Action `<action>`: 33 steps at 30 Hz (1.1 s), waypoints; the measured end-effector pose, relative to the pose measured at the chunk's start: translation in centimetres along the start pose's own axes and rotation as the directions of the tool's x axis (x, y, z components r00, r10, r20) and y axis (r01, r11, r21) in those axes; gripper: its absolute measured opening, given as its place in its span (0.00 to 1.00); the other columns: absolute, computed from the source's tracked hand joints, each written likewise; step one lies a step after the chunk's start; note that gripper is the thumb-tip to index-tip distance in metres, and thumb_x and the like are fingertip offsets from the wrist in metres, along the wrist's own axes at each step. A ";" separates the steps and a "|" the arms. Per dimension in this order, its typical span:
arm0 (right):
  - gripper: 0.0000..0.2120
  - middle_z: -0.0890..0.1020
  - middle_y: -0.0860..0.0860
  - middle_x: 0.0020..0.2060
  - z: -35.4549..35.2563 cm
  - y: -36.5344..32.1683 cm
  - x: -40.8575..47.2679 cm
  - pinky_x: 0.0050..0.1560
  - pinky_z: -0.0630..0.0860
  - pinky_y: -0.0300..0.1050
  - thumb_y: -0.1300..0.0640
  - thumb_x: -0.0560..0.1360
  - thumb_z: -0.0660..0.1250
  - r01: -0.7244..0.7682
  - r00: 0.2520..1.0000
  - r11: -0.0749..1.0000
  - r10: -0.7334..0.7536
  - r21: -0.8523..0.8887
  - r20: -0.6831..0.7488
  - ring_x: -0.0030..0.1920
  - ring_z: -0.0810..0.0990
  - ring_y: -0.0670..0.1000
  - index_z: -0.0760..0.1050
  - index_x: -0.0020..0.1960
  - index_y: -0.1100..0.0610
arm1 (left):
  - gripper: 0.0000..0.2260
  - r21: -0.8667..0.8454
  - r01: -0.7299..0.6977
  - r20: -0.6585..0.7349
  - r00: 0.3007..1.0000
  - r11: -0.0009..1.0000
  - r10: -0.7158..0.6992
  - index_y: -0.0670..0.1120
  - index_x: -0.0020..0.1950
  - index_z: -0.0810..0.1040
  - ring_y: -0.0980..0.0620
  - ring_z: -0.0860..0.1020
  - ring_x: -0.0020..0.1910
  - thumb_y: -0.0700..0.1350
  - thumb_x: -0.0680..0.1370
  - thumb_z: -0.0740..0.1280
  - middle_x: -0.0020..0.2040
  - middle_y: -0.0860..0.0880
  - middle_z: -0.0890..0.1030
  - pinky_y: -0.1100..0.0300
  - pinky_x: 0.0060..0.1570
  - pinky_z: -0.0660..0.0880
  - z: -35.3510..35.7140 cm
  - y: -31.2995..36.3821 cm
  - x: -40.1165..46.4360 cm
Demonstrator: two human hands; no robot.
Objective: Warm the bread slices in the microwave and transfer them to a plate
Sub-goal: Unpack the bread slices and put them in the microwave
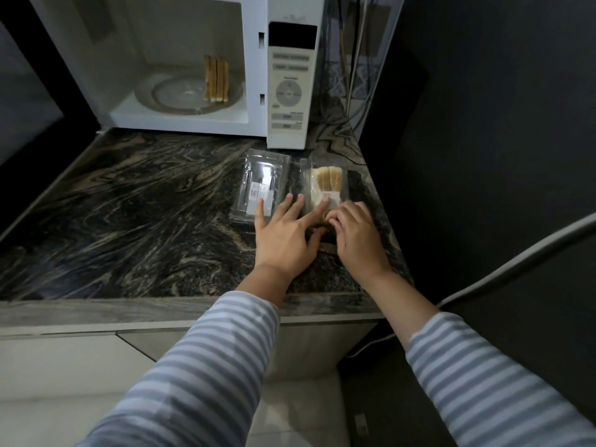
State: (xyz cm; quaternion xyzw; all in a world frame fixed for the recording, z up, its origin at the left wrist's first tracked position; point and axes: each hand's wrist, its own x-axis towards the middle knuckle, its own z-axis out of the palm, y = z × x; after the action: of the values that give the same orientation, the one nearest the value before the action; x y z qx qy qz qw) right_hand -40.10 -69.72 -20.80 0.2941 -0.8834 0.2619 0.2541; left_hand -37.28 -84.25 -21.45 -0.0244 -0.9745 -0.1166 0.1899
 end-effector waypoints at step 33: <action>0.21 0.77 0.53 0.61 2.0 -3.2 7.8 0.53 0.74 0.47 0.52 0.79 0.61 -0.563 0.800 0.792 0.594 -0.237 0.084 0.59 0.78 0.55 0.65 0.70 0.51 | 0.20 -0.074 -0.257 0.201 0.942 0.964 0.267 0.60 0.76 0.58 0.55 0.47 0.78 0.56 0.83 0.49 0.79 0.55 0.54 0.44 0.75 0.45 -9.6 -1.1 9.9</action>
State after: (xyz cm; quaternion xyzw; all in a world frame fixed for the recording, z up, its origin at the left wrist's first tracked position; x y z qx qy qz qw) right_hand -44.07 -76.18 -16.59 0.0014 -0.9695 0.2134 0.1209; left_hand -43.02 -87.59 -9.31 -0.1704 -0.9742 -0.1098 0.0993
